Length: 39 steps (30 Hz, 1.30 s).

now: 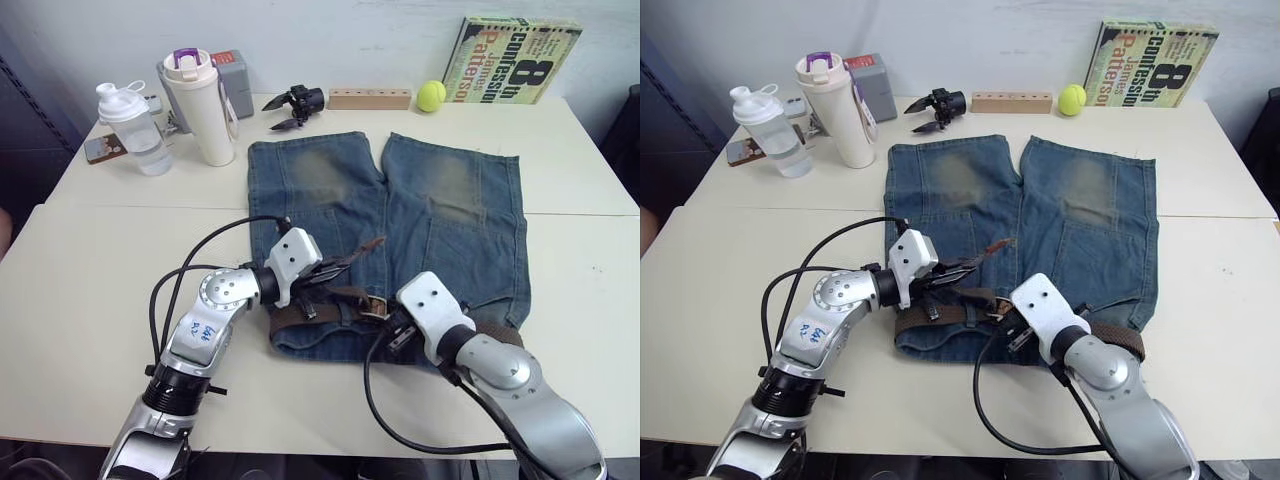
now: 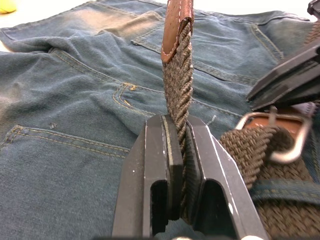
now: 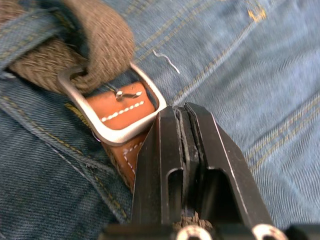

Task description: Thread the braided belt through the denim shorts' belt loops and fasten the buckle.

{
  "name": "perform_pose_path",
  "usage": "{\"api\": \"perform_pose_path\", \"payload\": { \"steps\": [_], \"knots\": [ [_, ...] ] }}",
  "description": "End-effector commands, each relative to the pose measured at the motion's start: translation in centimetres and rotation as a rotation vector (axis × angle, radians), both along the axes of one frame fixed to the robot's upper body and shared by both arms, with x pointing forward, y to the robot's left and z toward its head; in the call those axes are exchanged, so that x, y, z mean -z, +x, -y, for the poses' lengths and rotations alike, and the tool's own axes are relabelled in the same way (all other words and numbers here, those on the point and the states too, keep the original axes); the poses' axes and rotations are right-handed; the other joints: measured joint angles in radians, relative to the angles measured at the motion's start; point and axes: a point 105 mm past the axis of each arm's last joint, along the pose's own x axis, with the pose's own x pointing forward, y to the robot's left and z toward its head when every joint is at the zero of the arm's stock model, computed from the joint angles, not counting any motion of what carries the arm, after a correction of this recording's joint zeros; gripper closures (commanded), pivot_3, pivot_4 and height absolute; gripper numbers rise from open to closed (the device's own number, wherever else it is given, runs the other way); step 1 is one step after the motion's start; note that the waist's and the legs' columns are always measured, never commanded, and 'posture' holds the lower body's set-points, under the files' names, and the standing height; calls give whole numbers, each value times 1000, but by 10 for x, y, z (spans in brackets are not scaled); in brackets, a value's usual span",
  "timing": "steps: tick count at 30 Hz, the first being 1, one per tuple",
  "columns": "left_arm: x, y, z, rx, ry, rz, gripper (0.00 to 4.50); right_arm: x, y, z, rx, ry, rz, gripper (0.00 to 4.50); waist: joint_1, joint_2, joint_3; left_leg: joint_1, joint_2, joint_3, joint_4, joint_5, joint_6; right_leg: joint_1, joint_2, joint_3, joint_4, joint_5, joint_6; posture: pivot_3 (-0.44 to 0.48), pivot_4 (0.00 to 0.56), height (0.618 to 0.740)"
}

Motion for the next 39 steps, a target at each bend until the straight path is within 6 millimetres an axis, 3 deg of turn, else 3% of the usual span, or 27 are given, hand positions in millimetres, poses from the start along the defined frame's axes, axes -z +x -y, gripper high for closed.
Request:
{"api": "perform_pose_path", "payload": {
  "steps": [1, 5, 8, 12, 16, 21, 29, 39],
  "knots": [
    [-10, 0, 1, 2, -8, 36, 4500, -13, -13, -20, -133, -33, 81, 4426, 0, 0, 0, 0, 0, 0, 0, 0, 0, 0, 0, 0, 0, 0, 0, 0, 150, 657],
    [-9, 0, 3, 7, 1, 42, 4500, -5, -14, -26, -177, -82, 75, 4426, -1, 0, 0, 0, 0, 0, 0, 0, 0, 0, 0, 0, 0, 0, 0, 0, 150, 657],
    [-9, 2, 2, -5, -3, 39, 4500, -13, -10, -31, -197, -111, 149, 4426, -1, 0, 0, 0, 0, 0, 0, 0, 0, 0, 0, 0, 0, 0, 0, 0, 150, 657],
    [-10, 0, -1, -10, -4, 40, 4500, -16, -6, -19, -149, -161, 177, 4426, 2, 0, 0, 0, 0, 0, 0, 0, 0, 0, 0, 0, 0, 0, 0, 0, 150, 657],
    [-17, 6, -20, -101, -33, 62, 4500, -27, -8, -17, -138, -138, 207, 4426, 1, 0, 0, -1, -1, 0, 0, 0, 0, 0, -1, 0, -1, 0, 0, 0, 150, 657],
    [-16, 6, -41, -168, -34, 79, 4500, -23, -12, -18, -141, -138, 185, 4426, -2, 0, 0, 0, 1, 0, 0, 0, 0, 0, 0, 0, 0, 0, 0, 0, 150, 657],
    [-7, -4, -26, -112, -20, 34, 4500, -14, -15, -29, -220, -164, 162, 4426, 0, 0, 0, 0, 0, 0, 0, 0, 0, -1, 0, 0, 0, 0, 0, 0, 150, 657],
    [2, -6, -16, -71, 11, 15, 4500, 1, -14, -51, -448, -384, 236, 4426, 0, 0, 0, 0, 0, 0, 0, 0, 0, -1, 0, 0, 0, 0, 0, 0, 150, 657]
  ]
}}
